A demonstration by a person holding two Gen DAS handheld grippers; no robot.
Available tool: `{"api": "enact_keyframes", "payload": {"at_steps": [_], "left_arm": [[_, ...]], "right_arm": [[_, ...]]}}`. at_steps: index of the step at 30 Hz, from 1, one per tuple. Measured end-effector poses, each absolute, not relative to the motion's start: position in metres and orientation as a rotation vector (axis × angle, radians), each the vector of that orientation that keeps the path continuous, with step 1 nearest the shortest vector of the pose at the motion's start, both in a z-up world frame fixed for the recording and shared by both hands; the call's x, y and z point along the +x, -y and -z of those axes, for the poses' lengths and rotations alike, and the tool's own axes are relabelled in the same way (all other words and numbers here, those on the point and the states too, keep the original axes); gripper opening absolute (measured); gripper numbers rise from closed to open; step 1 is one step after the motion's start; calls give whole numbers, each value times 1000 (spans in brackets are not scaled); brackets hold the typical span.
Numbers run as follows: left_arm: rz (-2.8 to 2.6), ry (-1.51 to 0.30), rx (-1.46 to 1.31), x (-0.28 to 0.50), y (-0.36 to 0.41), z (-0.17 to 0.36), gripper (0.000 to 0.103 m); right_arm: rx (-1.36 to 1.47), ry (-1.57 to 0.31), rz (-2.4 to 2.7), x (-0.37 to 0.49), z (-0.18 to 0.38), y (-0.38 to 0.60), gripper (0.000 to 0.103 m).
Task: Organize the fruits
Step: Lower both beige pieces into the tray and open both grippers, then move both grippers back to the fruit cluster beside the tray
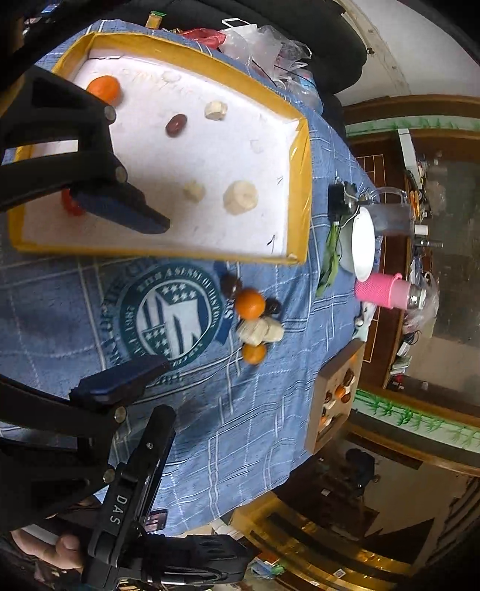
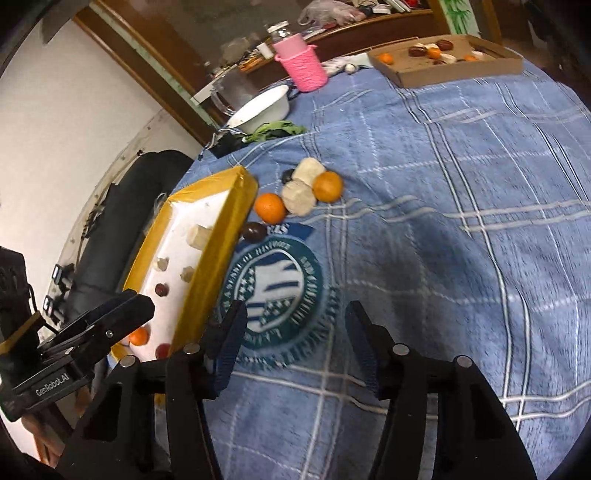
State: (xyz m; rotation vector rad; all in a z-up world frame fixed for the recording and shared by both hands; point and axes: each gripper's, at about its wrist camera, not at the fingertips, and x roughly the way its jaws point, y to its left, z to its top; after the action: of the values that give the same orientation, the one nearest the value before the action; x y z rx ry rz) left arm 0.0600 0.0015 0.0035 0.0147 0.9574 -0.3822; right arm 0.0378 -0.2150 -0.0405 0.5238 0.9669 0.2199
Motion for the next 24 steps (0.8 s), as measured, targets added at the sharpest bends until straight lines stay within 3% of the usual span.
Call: {"api": "enact_keyframes", "payload": {"at_steps": [13, 24], "left_arm": [[379, -949, 25, 55, 8, -11, 70], [381, -989, 34, 100, 29, 1, 71]], "right_arm": [[541, -939, -245, 47, 31, 223, 50], [587, -969, -238, 132, 39, 245, 44]]}}
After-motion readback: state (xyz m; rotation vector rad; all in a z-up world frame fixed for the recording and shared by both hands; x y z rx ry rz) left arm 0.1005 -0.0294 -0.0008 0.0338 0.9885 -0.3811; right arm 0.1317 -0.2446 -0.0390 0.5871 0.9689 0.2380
